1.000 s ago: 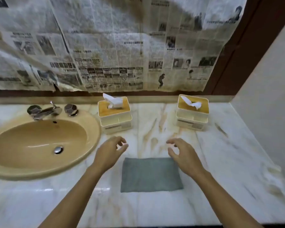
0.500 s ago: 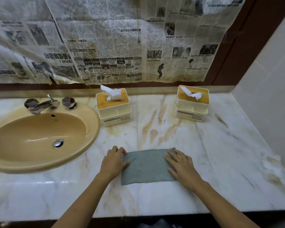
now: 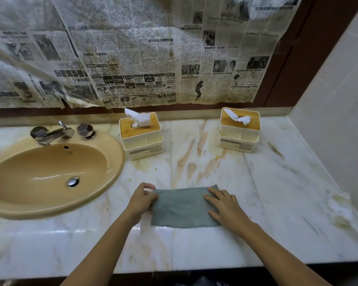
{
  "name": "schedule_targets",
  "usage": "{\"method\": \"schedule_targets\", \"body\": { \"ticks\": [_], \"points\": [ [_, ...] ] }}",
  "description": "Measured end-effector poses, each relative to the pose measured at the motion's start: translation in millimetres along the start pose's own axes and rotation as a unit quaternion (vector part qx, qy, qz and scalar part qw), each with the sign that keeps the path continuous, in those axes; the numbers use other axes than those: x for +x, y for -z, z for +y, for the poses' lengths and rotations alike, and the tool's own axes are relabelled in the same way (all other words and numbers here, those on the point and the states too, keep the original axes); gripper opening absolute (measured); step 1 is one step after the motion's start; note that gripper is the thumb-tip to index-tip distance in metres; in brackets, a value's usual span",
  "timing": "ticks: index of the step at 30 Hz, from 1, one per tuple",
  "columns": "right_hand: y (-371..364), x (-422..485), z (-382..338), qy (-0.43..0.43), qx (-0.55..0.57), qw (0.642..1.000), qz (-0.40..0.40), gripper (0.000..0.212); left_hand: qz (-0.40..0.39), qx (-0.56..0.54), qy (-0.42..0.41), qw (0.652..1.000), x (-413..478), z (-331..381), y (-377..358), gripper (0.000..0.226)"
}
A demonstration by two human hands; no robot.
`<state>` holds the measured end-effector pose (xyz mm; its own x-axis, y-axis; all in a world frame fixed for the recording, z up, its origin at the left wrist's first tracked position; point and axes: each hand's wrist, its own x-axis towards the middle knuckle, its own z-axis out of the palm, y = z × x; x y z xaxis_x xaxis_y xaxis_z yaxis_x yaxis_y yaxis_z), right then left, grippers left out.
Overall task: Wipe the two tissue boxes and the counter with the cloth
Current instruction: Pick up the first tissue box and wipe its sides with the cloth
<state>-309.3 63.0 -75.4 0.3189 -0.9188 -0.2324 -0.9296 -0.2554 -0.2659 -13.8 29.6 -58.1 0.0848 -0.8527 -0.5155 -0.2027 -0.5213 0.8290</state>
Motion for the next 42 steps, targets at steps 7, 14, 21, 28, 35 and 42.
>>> {"method": "schedule_targets", "body": {
  "ticks": [7, 14, 21, 28, 35, 42],
  "points": [
    [-5.5, 2.8, -22.8, 0.047, 0.007, 0.999, 0.006, 0.053, -0.003, 0.039, -0.032, 0.999, -7.2, 3.9, 36.8, 0.012],
    [-3.2, 14.1, -40.5, 0.014, 0.2, 0.978, 0.061, 0.037, -0.046, 0.062, -0.069, 0.995, -27.6, 31.9, 27.8, 0.015],
    [30.2, 27.1, -47.2, -0.217, 0.642, 0.725, -0.122, 0.039, -0.232, -0.056, -0.02, 0.971, -40.1, 55.9, -26.9, 0.031],
    [22.6, 25.8, -42.8, -0.238, 0.594, 0.761, -0.104, 0.023, -0.028, 0.234, -0.142, 0.961, -13.2, 16.6, -11.3, 0.016],
    [21.3, 34.6, -63.5, -0.235, 0.5, 0.833, -0.01, 0.022, 0.018, 0.459, -0.254, 0.851, -6.9, -14.2, -21.3, 0.05],
    [34.1, 19.0, -36.4, -0.256, 0.493, 0.832, -0.02, 0.01, -0.001, 0.474, -0.279, 0.835, -8.2, -16.2, -23.0, 0.061]
  ]
}}
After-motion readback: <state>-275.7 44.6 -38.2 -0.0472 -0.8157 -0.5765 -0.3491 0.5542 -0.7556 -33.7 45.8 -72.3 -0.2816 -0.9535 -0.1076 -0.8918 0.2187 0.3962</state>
